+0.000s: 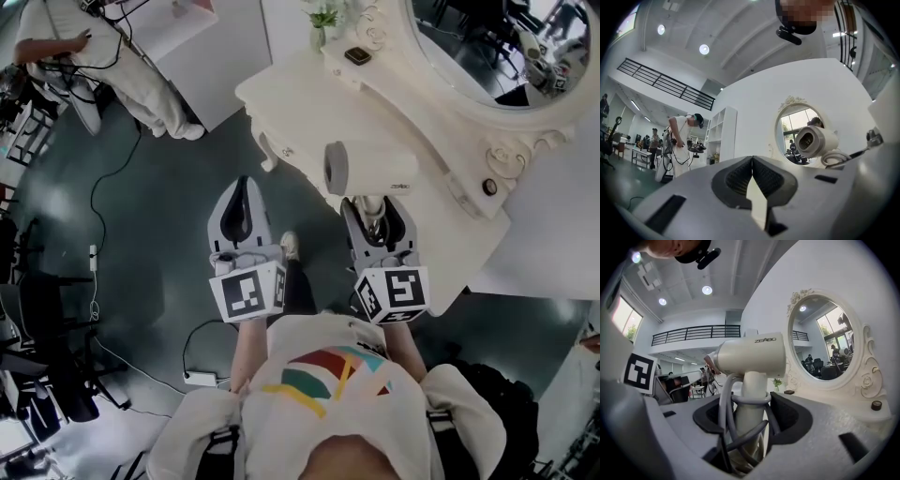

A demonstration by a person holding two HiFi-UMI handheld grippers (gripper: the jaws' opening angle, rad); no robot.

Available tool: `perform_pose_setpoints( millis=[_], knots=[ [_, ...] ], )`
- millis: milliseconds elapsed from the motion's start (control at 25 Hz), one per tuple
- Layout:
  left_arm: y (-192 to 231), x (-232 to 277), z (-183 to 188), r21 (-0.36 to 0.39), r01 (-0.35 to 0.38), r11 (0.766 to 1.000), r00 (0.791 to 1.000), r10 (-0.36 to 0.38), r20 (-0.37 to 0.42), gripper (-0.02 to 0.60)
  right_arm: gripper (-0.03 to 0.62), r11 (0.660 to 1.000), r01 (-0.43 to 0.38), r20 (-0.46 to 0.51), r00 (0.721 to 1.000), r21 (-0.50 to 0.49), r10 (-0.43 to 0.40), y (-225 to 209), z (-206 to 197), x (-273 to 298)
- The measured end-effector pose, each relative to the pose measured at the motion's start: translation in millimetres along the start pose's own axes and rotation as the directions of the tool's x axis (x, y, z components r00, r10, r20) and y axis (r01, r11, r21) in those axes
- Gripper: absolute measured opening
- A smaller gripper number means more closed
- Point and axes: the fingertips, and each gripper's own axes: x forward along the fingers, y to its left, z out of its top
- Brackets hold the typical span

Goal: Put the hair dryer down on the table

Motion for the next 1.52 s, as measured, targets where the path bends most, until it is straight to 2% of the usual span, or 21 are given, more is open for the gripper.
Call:
perform_pose_setpoints(
  millis=[320, 680, 960, 1280, 1520],
  knots=[
    [24, 72, -12, -0.007, 0.037, 0.999, 0.999, -0.037, -0.013, 0.005, 0.23, 1.0, 0.013, -0.001, 1.0, -0.018, -0.013, -2, 12, 72],
    [61, 156, -7, 0.001, 0.088, 0.996, 0.996, -0.088, -0.012, 0.005, 0.23, 0.999, 0.052, 0.011, 0.999, -0.009, -0.051, -2, 36, 155],
    [84, 214, -7, -0.002, 0.147, 0.989, 0.989, -0.147, 0.007, 0.005, 0.23, 0.994, 0.11, 0.031, 0.994, -0.002, -0.109, -3, 48, 206],
    [81, 243, -15, -0.018, 0.208, 0.978, 0.978, -0.208, -0.003, 0.005, 0.222, 0.985, 0.174, 0.038, 0.984, 0.015, -0.175, -15, 50, 225],
    [62, 252, -15, -0.023, 0.237, 0.971, 0.971, -0.237, -0.004, 0.005, 0.219, 0.985, 0.17, 0.041, 0.984, 0.02, -0.171, -27, 54, 236]
  ],
)
